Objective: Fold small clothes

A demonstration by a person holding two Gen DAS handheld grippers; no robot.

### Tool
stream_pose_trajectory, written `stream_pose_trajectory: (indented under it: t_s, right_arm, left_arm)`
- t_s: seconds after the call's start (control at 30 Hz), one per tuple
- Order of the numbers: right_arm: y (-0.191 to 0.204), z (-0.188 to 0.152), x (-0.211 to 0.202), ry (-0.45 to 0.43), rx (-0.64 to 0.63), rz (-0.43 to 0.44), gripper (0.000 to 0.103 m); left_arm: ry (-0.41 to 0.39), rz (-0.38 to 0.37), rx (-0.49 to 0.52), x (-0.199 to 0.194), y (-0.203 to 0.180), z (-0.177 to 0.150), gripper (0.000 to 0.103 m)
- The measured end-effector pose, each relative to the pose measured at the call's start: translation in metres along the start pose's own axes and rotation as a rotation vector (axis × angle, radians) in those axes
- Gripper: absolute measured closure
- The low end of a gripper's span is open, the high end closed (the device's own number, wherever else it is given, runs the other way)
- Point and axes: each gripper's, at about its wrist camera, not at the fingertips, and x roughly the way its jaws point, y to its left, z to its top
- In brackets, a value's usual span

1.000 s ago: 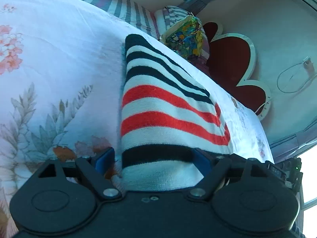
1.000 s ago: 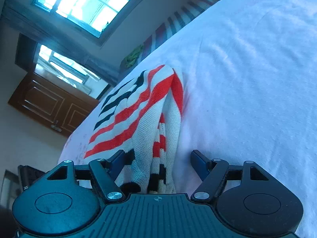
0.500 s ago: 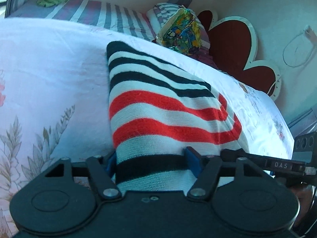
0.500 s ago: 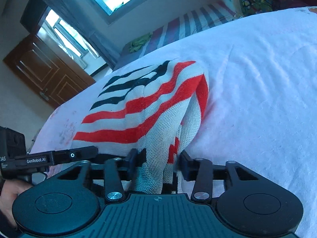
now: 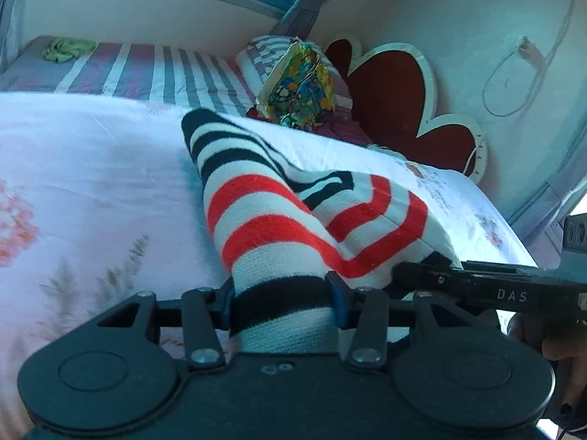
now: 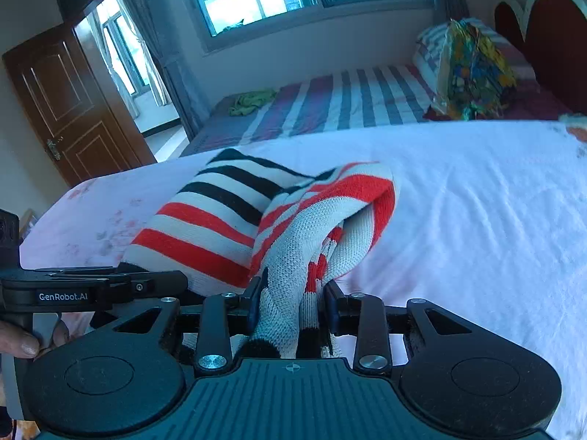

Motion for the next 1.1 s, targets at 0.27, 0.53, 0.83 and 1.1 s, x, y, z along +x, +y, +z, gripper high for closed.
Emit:
stream_pose_trajectory:
  t_s: [0.27,0.53,0.83,1.1]
  right_arm:
    - [0.104,0.002,-0.002,-0.035,-0.043,0.001,0.069]
    - [0.225,-0.002,0.059,-0.012,-0.096,0.081,0.069]
    - [0.312,-0.025,0.152,0.061,-0.082,0.175,0.069]
    - [0.267,-0.049,0.204,0.119,0.151,0.204,0.069]
  left_arm:
    - [-0.051,0.005,0.022,-0.072,0.04,0.0,0.058]
    - [-0.075,0.082,-0.022,-0.138,0.119,-0.006,0.058]
    - [-0.05,0.171,-0.069,-0.179,0.207,-0.019,0.057]
    - [-0.059,0.126,-0.143,-0.171,0.25,-0.043,0.032]
